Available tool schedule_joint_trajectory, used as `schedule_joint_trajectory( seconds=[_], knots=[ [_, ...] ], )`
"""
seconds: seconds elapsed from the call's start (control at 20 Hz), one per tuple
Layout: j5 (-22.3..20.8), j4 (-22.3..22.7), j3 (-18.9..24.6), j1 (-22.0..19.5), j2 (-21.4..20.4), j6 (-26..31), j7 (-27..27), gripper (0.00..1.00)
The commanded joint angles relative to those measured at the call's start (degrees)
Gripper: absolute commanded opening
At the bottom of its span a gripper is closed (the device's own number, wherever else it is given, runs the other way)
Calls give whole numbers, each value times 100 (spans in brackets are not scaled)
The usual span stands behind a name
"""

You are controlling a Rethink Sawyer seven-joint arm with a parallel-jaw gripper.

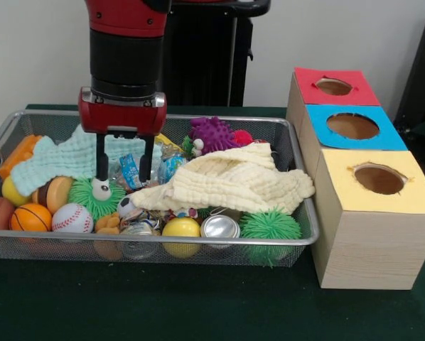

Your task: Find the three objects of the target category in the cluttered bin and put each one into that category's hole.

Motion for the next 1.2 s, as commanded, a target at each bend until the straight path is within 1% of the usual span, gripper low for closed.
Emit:
schedule_joint_trajectory(
  seconds=[0.05, 0.35, 0.55, 0.75, 1.0, 1.2],
  knots=[
    [-50, 394, -91, 7, 193, -131, 544, 100],
    [-13, 422, -81, -42, 154, -81, 445, 100],
    [-50, 382, -132, 10, 176, -118, 469, 100],
    [-83, 257, -169, 60, 290, -159, 486, 100],
    [-156, 69, -217, 143, 551, -336, 564, 100],
    [-169, -26, -215, 145, 653, -358, 494, 100]
  ],
)
